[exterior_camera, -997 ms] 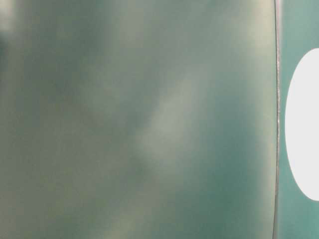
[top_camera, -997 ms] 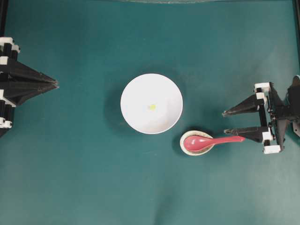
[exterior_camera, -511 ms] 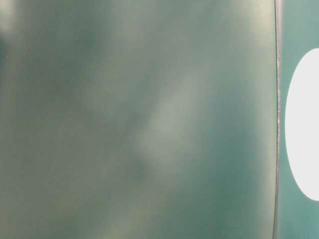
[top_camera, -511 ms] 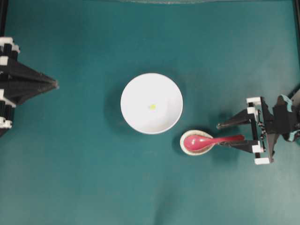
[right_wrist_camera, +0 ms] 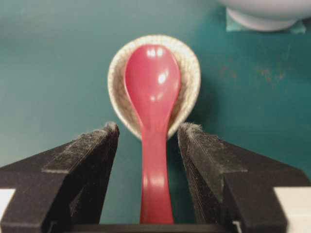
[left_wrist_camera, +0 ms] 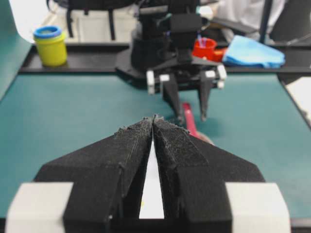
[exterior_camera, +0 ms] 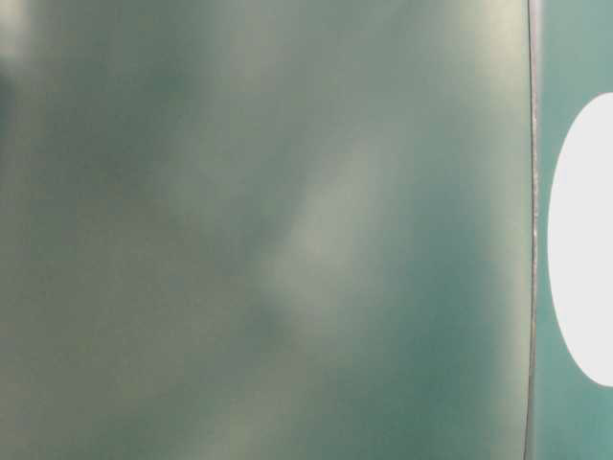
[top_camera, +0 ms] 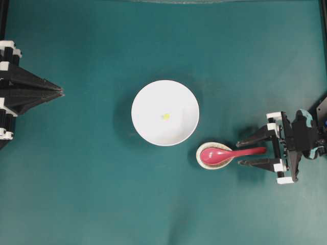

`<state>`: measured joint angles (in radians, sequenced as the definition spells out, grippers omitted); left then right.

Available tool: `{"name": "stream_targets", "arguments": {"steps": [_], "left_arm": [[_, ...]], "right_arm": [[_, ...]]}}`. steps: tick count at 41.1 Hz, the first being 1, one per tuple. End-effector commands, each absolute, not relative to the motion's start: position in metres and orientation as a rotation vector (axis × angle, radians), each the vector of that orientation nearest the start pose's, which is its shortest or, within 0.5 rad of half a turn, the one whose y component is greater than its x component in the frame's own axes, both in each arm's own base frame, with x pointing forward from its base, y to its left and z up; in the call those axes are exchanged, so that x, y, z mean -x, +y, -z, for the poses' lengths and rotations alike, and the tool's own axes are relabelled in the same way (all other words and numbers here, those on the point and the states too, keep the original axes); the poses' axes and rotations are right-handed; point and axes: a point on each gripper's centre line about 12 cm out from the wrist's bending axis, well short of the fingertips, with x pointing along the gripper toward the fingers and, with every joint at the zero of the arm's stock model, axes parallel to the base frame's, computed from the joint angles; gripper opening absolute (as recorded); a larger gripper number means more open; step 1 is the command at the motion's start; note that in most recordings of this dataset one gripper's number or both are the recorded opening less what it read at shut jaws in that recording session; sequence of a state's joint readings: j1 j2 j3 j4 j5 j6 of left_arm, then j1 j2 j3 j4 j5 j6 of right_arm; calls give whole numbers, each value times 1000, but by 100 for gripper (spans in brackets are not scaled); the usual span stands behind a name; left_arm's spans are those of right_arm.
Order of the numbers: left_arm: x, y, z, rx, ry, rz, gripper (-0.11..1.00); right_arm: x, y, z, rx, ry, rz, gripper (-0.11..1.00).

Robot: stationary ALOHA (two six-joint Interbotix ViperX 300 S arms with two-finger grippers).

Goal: Scoop the yellow hexagonal prism block from the bowl with a spoon using the right arm.
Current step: 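Close the right gripper on the red spoon's handle end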

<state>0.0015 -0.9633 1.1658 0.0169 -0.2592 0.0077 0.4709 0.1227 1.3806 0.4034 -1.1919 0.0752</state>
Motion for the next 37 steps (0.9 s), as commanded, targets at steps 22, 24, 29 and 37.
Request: {"name": "stream_targets", "arguments": {"steps": [22,24,29,37], "left_arm": [[-202,0,-302,-26,-77,1,11],[-202,0,-302,-27,-75,1,11],[-202,0,-301,-26,-67,1,11],[-202,0,-300,-26,-61,1,11]], "right_arm": [[-217,64,-77,-92,329,-62,58],[-218,64,-77,-93,327,-62,58],[-217,64,-77,-93,328,-62,57],[-217,64,-76,-91,331,-63,53]]}}
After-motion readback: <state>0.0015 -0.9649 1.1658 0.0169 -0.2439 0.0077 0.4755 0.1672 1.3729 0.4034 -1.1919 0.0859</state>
